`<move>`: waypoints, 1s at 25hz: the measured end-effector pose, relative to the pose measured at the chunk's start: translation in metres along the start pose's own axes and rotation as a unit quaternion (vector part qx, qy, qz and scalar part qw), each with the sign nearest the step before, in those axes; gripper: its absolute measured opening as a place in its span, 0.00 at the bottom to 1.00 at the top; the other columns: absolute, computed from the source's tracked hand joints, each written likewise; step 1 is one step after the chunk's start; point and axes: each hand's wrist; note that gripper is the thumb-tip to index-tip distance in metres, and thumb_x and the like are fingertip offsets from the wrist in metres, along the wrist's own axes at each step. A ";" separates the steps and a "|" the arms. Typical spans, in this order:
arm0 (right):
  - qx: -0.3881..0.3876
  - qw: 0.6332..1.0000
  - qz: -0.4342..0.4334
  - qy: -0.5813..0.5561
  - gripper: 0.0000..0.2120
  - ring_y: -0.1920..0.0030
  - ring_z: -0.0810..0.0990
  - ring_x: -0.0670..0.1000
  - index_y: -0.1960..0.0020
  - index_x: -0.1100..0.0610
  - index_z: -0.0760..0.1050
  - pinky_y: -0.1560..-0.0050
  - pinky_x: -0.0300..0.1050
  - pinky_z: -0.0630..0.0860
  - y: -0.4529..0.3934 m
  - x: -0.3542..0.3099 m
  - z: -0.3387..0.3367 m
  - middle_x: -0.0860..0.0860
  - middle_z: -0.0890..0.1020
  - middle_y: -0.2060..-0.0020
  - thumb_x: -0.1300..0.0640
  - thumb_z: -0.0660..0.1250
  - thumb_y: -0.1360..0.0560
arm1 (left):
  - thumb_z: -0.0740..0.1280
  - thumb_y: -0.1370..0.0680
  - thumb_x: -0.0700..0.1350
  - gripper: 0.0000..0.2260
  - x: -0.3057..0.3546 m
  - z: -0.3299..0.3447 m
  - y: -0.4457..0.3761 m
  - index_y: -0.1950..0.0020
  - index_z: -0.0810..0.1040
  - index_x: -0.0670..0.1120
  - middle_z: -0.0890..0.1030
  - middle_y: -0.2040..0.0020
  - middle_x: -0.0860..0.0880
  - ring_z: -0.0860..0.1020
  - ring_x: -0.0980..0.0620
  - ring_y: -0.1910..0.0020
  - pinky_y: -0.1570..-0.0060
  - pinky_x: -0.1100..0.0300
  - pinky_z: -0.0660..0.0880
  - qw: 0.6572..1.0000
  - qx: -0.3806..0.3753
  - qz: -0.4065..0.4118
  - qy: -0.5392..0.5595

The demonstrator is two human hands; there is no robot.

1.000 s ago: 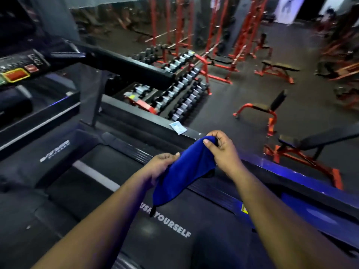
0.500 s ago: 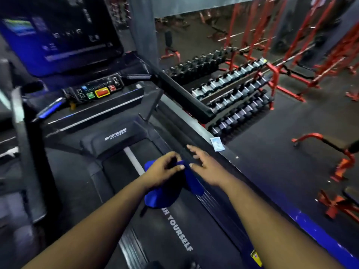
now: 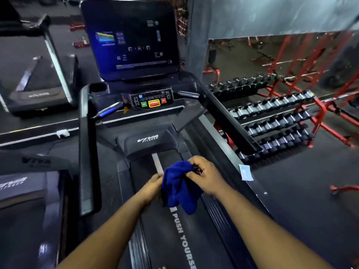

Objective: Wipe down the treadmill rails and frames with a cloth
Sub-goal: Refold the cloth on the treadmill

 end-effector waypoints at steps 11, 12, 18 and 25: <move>-0.203 0.928 -0.150 0.274 0.17 0.62 0.71 0.44 0.62 0.47 0.65 0.61 0.47 0.71 -0.086 0.011 -0.004 0.42 0.71 0.66 0.52 0.74 0.30 | 0.72 0.26 0.49 0.10 0.059 -0.096 -0.015 0.51 0.84 0.44 0.84 0.57 0.51 0.79 0.59 0.58 0.50 0.57 0.74 0.963 0.160 0.151 -0.156; -0.247 0.897 -0.155 0.331 0.17 0.62 0.70 0.46 0.62 0.50 0.65 0.60 0.47 0.70 -0.089 0.016 -0.004 0.43 0.71 0.65 0.48 0.74 0.29 | 0.71 0.25 0.48 0.09 0.064 -0.096 -0.015 0.49 0.85 0.45 0.83 0.57 0.53 0.78 0.60 0.57 0.50 0.59 0.74 0.945 0.184 0.181 -0.203; -0.285 0.940 -0.120 0.142 0.29 0.38 0.70 0.43 0.38 0.43 0.70 0.39 0.42 0.71 -0.121 0.024 -0.001 0.42 0.71 0.38 0.32 0.71 0.33 | 0.66 0.29 0.52 0.10 0.092 -0.053 -0.004 0.50 0.82 0.57 0.79 0.53 0.51 0.79 0.54 0.49 0.43 0.59 0.74 0.910 0.138 0.267 -0.287; -0.349 0.918 -0.178 0.059 0.11 0.57 0.78 0.49 0.56 0.47 0.75 0.53 0.56 0.77 -0.163 0.032 0.009 0.46 0.79 0.59 0.39 0.68 0.28 | 0.66 0.31 0.50 0.09 0.122 -0.035 0.009 0.56 0.78 0.66 0.70 0.55 0.54 0.73 0.58 0.53 0.48 0.62 0.71 0.879 0.221 0.261 -0.333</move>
Point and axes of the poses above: each hand's wrist, its own y-axis away from the middle knuckle, its own z-axis out of the palm, x = y × z
